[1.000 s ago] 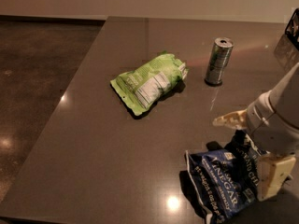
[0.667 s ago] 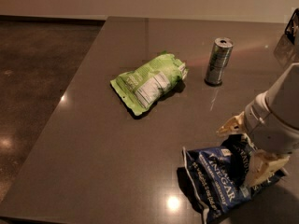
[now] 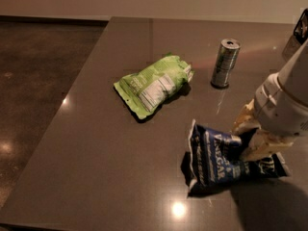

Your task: Pick blue chip bag

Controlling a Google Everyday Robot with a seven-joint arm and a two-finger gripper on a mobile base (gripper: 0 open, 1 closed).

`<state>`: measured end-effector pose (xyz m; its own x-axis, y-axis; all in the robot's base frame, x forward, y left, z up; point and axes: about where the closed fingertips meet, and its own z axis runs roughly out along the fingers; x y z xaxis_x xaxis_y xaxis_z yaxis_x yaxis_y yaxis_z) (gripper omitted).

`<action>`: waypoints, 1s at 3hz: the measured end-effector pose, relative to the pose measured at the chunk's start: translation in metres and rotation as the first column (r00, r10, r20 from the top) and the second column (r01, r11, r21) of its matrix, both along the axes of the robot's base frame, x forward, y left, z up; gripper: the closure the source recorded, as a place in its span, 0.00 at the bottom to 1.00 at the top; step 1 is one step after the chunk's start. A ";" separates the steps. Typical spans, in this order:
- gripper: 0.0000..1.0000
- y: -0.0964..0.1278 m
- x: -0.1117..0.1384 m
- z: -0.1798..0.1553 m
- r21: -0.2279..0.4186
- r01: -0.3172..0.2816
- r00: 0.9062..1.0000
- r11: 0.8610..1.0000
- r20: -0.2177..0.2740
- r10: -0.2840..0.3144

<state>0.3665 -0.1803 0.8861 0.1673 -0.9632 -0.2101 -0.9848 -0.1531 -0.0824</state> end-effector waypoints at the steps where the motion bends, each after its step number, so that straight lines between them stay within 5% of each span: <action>1: 1.00 0.008 0.013 0.028 0.038 0.072 0.997 0.997 0.008 -0.072; 3: 1.00 0.019 0.045 0.093 0.129 0.165 0.982 0.978 0.069 -0.174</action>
Offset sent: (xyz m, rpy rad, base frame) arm 0.0448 0.0182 0.0895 0.1018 -0.0293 -0.1863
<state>0.4110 -0.1615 0.9791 0.0248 -0.9469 -0.3207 -0.9851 0.0315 -0.1691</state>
